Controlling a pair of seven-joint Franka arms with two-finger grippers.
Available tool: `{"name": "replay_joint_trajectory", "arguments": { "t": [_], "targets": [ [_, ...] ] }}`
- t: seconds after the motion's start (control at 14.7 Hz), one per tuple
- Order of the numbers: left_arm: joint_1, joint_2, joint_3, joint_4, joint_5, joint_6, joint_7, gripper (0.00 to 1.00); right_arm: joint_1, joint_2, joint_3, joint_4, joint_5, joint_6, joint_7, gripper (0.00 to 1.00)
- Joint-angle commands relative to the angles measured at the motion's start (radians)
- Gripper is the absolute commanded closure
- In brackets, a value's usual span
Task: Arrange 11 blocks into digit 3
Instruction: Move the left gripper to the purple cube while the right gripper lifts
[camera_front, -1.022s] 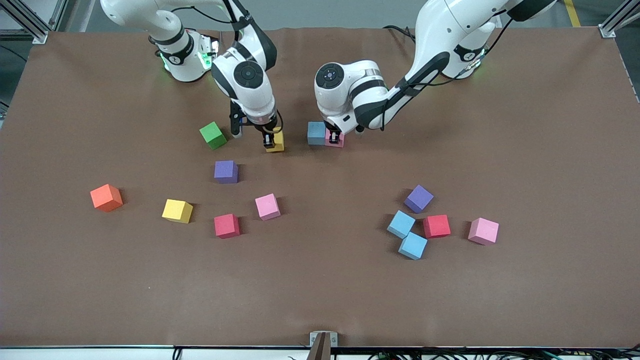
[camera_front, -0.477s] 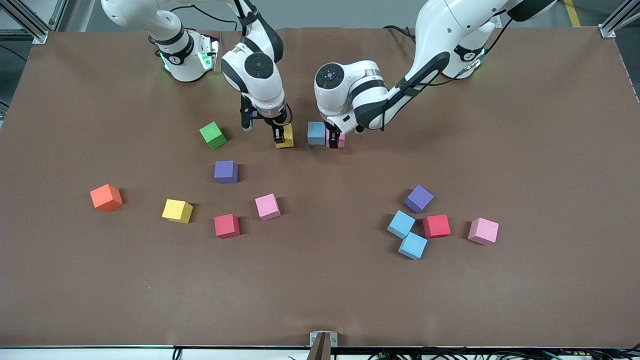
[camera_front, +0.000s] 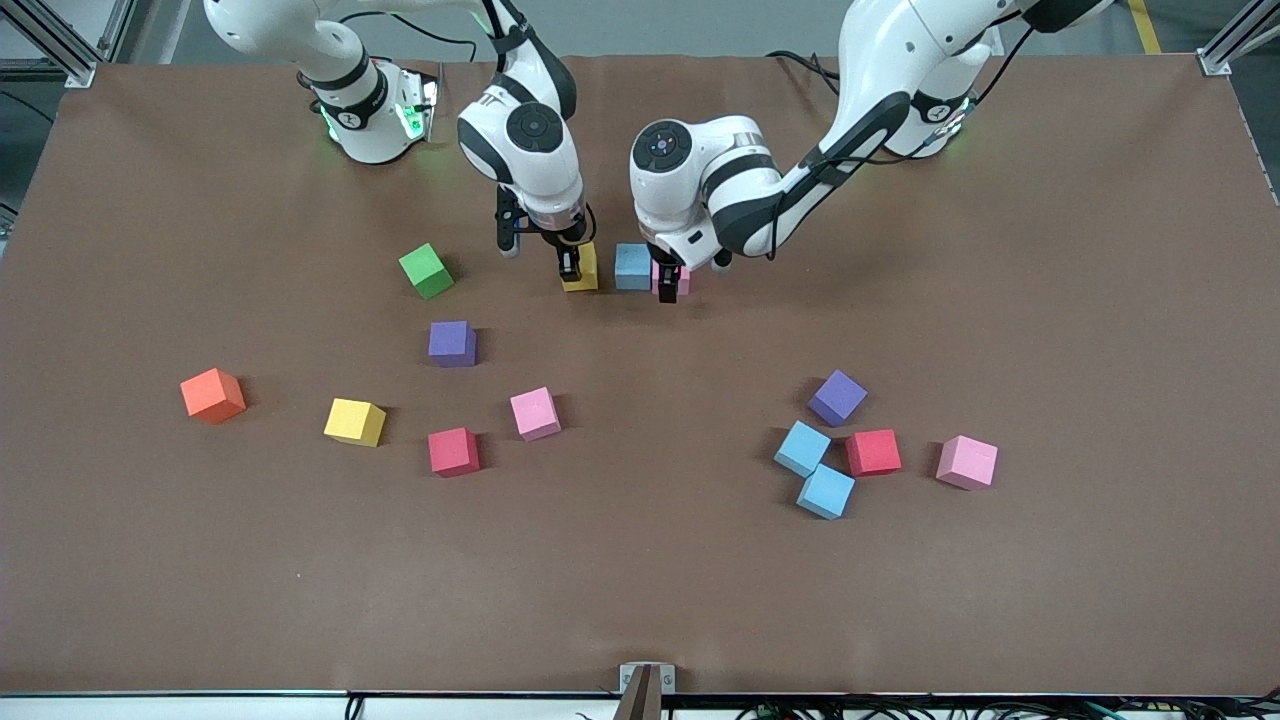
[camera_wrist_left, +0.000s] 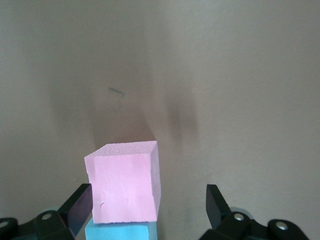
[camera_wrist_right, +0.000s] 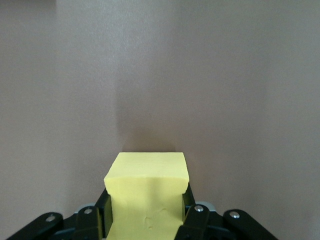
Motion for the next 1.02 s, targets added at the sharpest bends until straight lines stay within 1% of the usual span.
{"name": "replay_joint_trajectory", "arguments": {
  "t": [0.0, 0.14, 0.2, 0.55, 0.82, 0.95],
  "targets": [
    [0.089, -0.050, -0.076, 0.006, -0.016, -0.056, 0.039, 0.00, 0.013, 0.011, -0.005, 0.017, 0.000, 0.006, 0.033, 1.00],
    [0.205, -0.046, -0.154, 0.027, -0.019, -0.079, 0.218, 0.00, 0.021, 0.022, -0.005, 0.032, 0.000, 0.006, 0.050, 1.00],
    [0.246, -0.044, -0.171, 0.033, -0.019, -0.082, 0.303, 0.00, 0.024, 0.026, -0.005, 0.036, 0.000, 0.006, 0.050, 1.00],
    [0.361, -0.041, -0.170, 0.079, -0.012, -0.084, 0.752, 0.00, 0.025, 0.040, -0.006, 0.039, 0.000, 0.008, 0.050, 1.00],
    [0.476, -0.064, -0.177, 0.072, -0.002, -0.079, 1.168, 0.00, 0.028, 0.060, -0.005, 0.057, 0.000, 0.008, 0.056, 1.00],
    [0.522, -0.066, -0.200, 0.058, -0.004, -0.079, 1.320, 0.00, 0.035, 0.066, -0.005, 0.066, 0.000, 0.008, 0.076, 1.00]
  ]
}}
